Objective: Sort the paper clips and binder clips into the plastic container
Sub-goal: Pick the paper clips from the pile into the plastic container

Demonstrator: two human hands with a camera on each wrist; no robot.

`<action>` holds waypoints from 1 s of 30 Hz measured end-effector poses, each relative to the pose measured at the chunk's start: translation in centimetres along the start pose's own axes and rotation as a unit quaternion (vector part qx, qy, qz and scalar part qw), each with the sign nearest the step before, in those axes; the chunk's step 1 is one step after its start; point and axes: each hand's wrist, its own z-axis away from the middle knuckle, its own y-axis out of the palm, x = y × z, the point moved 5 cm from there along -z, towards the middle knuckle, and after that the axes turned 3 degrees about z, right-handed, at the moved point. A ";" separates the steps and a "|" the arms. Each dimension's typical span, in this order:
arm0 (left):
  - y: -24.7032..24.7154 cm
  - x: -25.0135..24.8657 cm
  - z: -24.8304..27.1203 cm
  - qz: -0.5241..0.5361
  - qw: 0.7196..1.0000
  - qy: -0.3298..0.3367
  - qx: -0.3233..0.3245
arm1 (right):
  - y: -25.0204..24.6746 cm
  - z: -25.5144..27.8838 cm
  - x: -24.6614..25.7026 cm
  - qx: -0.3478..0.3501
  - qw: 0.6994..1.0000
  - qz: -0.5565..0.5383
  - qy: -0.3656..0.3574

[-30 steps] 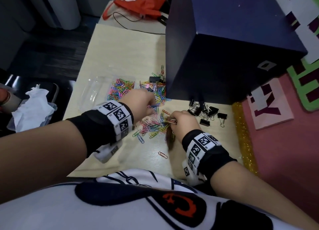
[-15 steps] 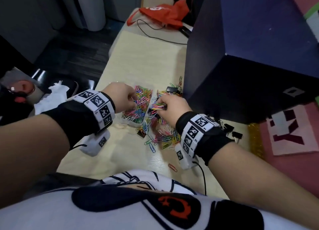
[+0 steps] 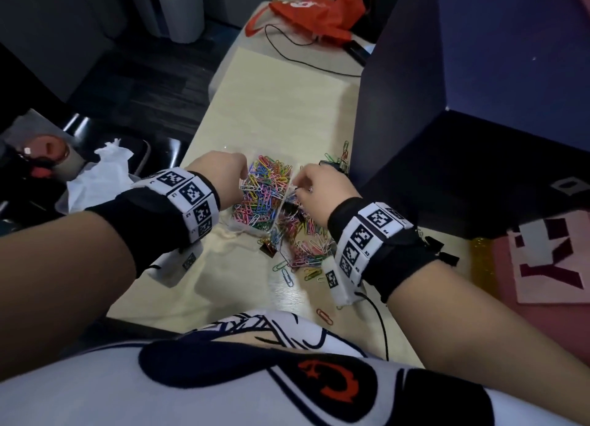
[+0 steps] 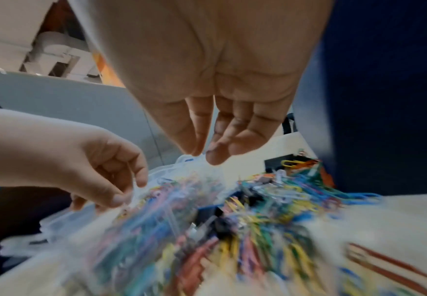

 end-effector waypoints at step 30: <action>3.7 -7.0 5.1 -0.135 0.970 0.181 0.088 | 4.2 7.5 -4.5 -0.090 0.992 -0.070 -0.058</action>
